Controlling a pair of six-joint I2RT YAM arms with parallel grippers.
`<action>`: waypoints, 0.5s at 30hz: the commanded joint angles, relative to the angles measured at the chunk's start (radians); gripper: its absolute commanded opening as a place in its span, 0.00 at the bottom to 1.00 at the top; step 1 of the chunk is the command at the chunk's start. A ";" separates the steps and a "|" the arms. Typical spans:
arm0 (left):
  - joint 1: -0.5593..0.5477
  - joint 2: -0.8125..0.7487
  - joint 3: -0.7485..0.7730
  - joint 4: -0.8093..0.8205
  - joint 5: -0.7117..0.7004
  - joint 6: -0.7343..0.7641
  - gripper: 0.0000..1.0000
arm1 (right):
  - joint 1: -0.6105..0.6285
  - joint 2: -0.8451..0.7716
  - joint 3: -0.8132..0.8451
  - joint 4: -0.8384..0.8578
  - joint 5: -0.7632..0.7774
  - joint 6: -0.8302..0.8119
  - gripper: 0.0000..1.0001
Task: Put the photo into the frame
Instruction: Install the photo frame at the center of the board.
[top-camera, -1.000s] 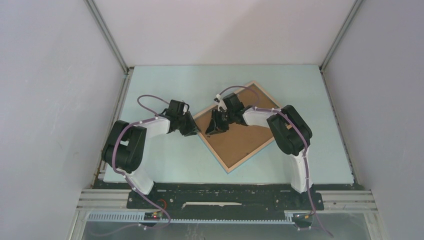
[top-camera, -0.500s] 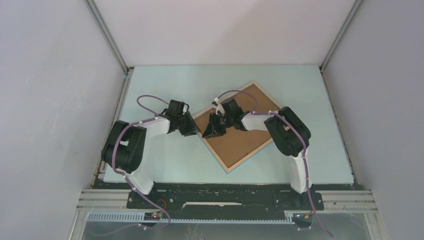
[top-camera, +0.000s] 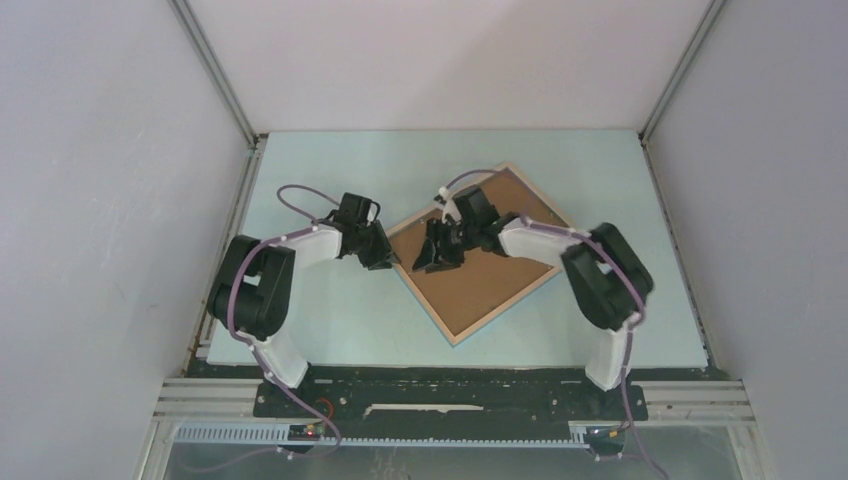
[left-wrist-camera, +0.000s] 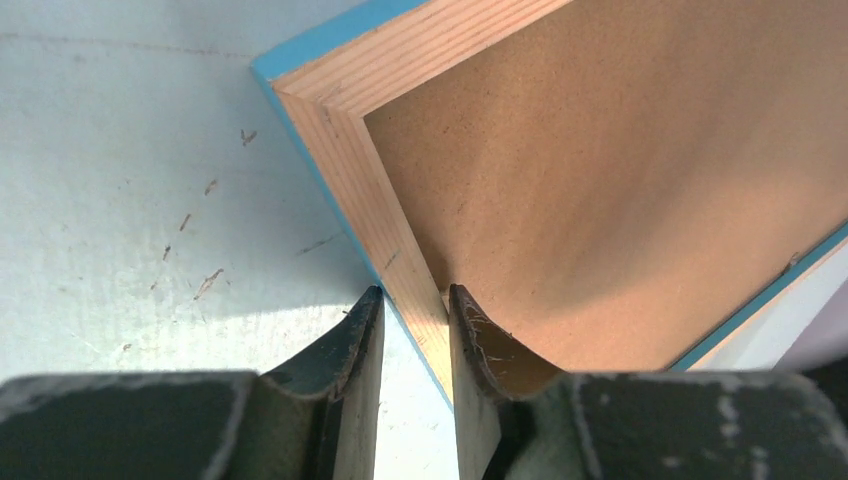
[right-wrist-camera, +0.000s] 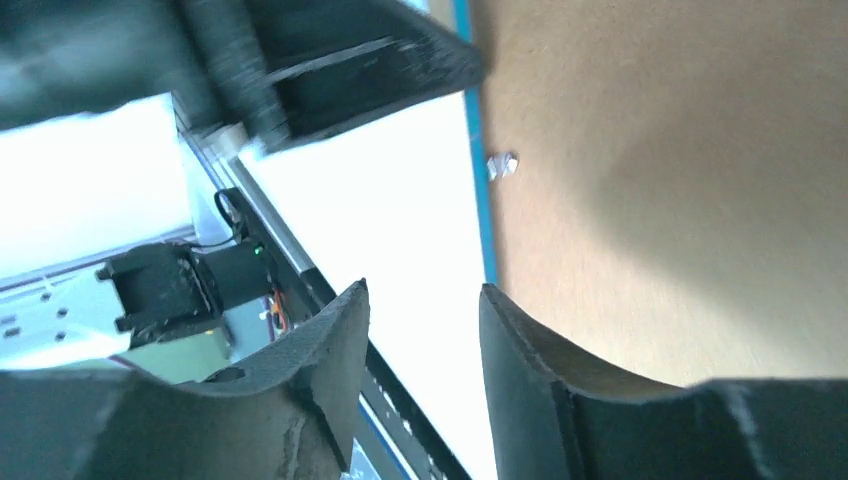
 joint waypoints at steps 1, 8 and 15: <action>0.056 0.085 0.152 -0.190 -0.110 0.102 0.16 | -0.077 -0.294 0.015 -0.340 0.192 -0.237 0.60; 0.099 0.109 0.331 -0.275 -0.130 0.134 0.58 | -0.243 -0.461 -0.147 -0.464 0.328 -0.315 0.68; 0.064 -0.252 0.065 -0.251 -0.064 0.107 0.91 | -0.391 -0.528 -0.236 -0.496 0.499 -0.350 0.75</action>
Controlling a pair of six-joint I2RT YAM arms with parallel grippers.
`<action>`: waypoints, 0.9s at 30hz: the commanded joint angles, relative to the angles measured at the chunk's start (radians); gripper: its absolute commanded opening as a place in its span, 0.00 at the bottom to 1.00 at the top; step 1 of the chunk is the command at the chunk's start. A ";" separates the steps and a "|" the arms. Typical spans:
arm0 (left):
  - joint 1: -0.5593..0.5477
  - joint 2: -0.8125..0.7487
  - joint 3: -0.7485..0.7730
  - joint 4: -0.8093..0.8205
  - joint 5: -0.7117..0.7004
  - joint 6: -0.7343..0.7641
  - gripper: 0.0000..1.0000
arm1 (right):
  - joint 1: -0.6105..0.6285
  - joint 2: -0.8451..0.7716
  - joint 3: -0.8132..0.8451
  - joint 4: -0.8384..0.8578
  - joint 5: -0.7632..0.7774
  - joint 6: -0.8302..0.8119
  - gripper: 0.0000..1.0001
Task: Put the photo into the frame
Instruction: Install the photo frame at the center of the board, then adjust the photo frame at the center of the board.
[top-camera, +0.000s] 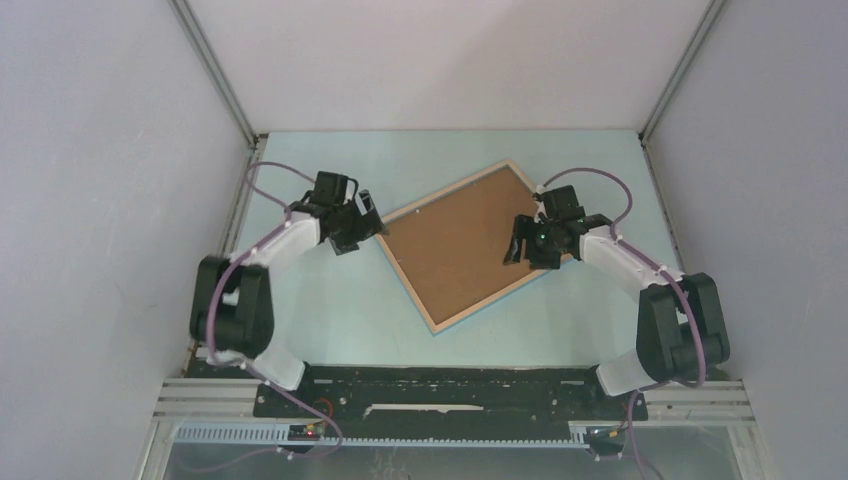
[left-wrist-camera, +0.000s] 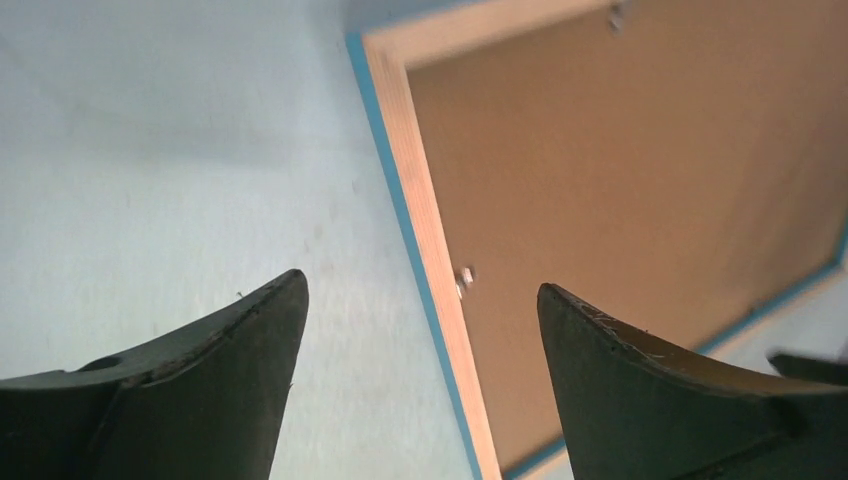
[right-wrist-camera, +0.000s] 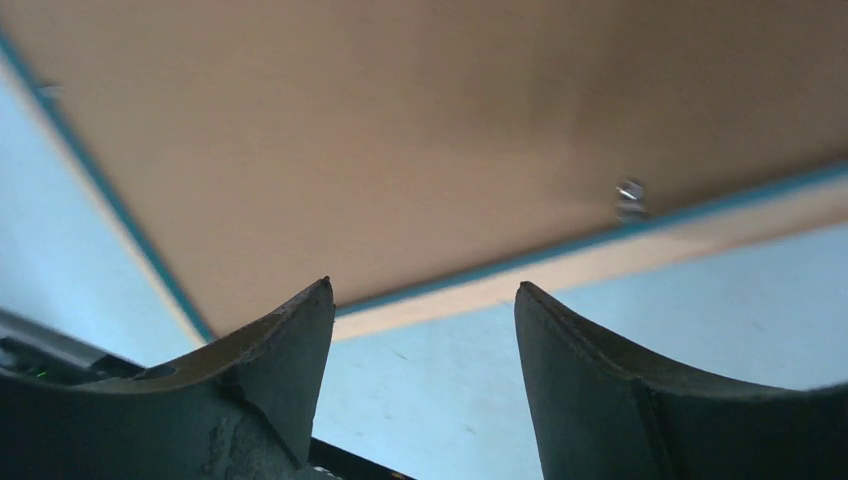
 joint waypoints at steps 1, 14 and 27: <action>-0.053 -0.275 -0.215 0.011 0.062 -0.024 0.91 | -0.068 -0.029 0.011 -0.053 0.156 -0.066 0.76; -0.409 -0.313 -0.459 0.256 0.059 -0.313 0.90 | -0.256 0.376 0.455 -0.100 0.313 -0.174 0.86; -0.351 -0.059 -0.257 0.238 0.061 -0.260 0.85 | -0.319 0.487 0.452 -0.112 0.096 -0.106 0.63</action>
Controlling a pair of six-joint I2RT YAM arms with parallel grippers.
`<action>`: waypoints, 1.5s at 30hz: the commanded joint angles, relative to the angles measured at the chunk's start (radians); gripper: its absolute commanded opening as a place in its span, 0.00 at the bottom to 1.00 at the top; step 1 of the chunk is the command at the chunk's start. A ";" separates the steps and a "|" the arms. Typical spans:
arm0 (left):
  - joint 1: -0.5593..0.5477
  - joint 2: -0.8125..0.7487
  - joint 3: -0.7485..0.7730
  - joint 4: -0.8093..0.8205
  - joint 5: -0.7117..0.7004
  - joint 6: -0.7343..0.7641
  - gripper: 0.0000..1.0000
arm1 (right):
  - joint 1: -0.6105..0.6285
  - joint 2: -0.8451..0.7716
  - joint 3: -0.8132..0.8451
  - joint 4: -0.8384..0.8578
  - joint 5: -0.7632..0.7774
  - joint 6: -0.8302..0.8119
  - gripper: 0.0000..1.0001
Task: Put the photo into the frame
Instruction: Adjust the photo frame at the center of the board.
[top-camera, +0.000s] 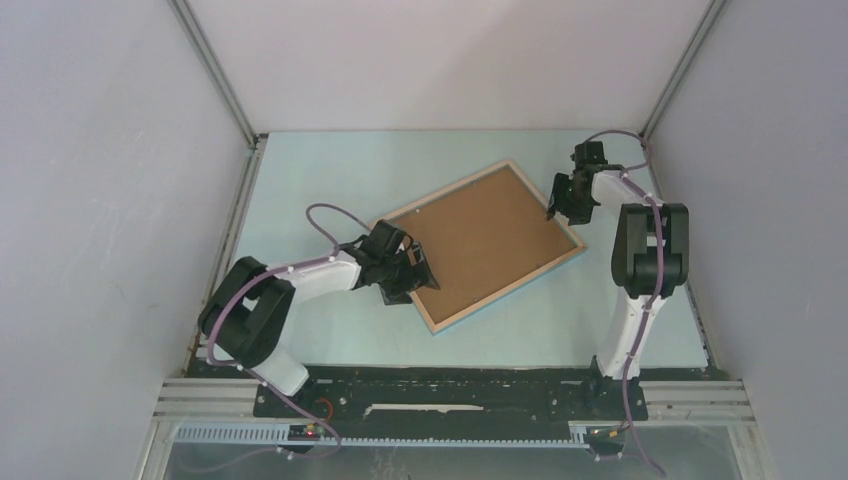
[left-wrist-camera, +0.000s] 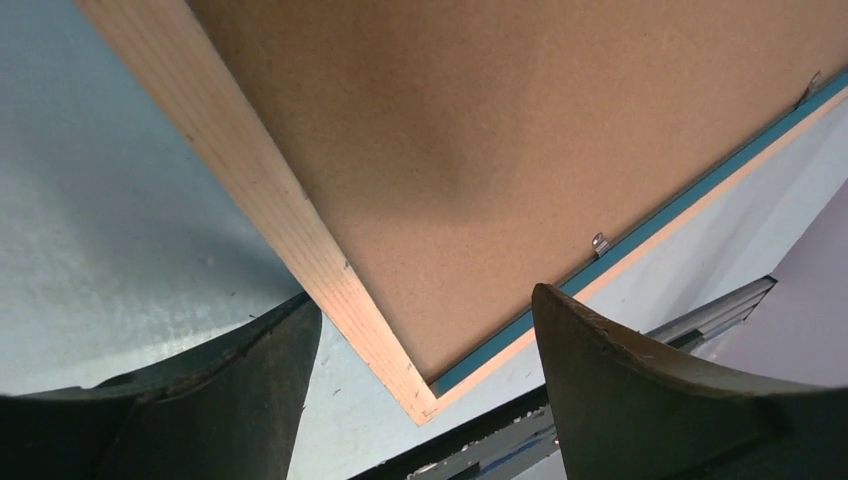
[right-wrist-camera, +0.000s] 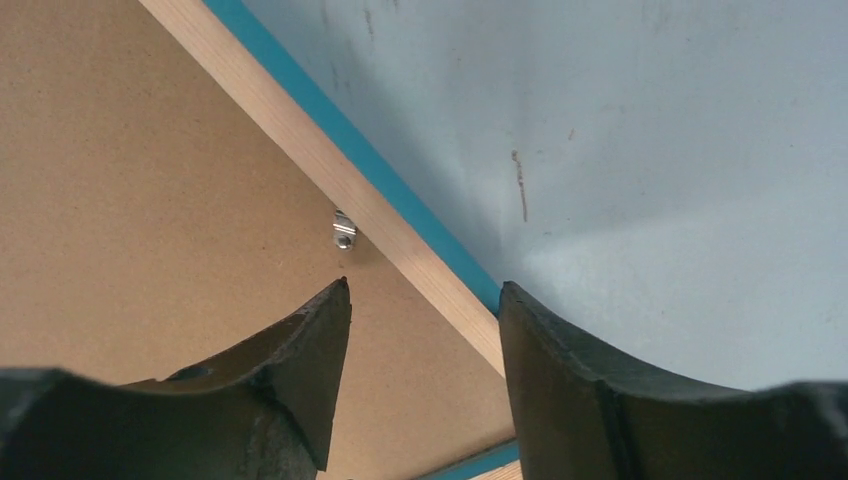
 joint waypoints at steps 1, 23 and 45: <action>0.049 0.061 0.080 0.005 -0.033 0.051 0.85 | -0.032 -0.086 -0.108 0.018 -0.121 0.089 0.58; 0.293 0.238 0.742 -0.610 -0.524 0.430 0.99 | 0.084 -0.891 -0.879 0.204 -0.210 0.274 0.64; 0.190 -0.092 -0.076 0.094 -0.031 -0.360 0.89 | 0.636 -0.330 -0.453 0.264 -0.348 0.218 0.61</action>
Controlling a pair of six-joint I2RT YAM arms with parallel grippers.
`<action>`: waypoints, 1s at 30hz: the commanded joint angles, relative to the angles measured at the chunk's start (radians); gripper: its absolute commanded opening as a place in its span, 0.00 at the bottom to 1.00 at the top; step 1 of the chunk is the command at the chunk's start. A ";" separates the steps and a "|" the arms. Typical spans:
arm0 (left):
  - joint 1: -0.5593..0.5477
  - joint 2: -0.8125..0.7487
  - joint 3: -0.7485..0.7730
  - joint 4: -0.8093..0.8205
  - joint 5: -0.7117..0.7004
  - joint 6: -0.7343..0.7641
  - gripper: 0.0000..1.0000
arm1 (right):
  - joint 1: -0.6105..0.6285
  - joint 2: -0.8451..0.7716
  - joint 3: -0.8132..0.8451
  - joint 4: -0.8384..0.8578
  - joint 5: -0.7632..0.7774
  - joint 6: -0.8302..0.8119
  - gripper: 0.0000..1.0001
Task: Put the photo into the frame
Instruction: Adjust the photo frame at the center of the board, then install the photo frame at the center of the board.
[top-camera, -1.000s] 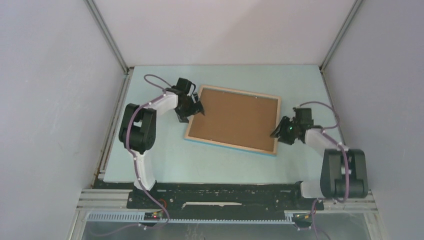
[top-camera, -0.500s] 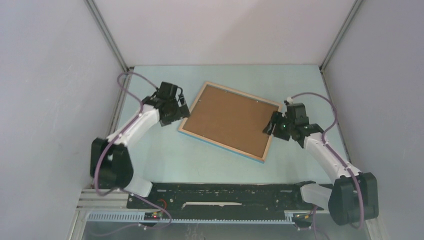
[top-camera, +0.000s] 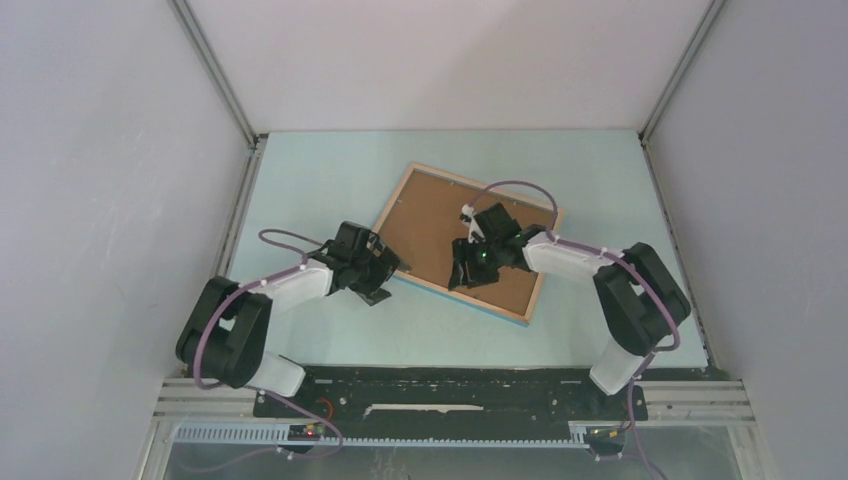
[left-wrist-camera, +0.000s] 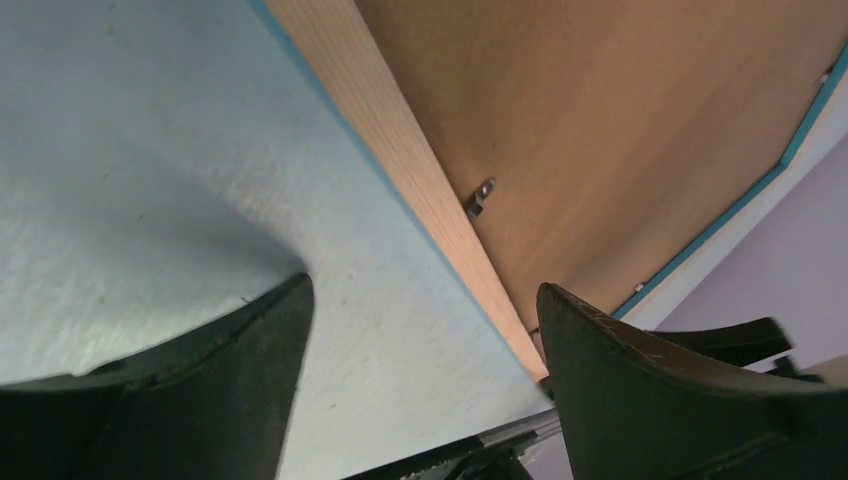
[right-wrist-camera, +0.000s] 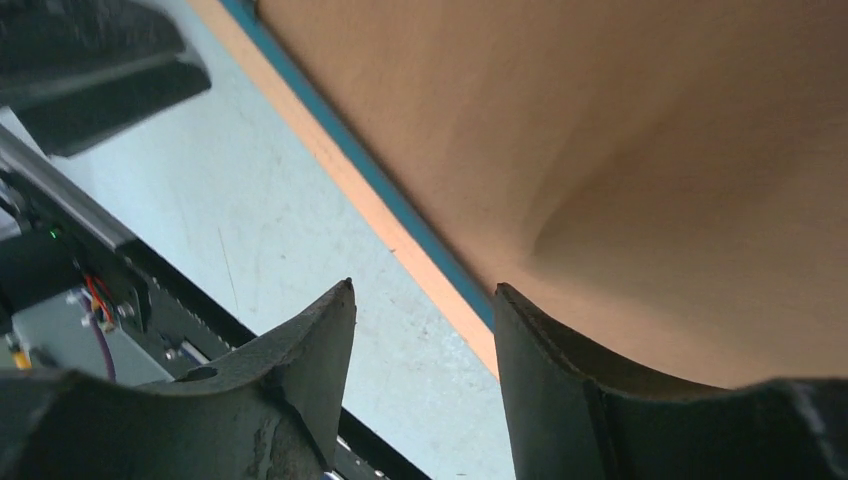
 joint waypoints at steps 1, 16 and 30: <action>0.002 0.080 0.063 0.090 0.015 -0.053 0.88 | 0.055 0.038 0.024 -0.001 -0.062 0.013 0.60; 0.114 0.298 0.244 -0.018 0.048 0.248 0.59 | 0.231 0.003 -0.139 0.140 -0.066 0.169 0.55; 0.144 0.357 0.355 -0.057 0.050 0.398 0.68 | 0.115 0.061 -0.045 0.220 -0.122 0.201 0.57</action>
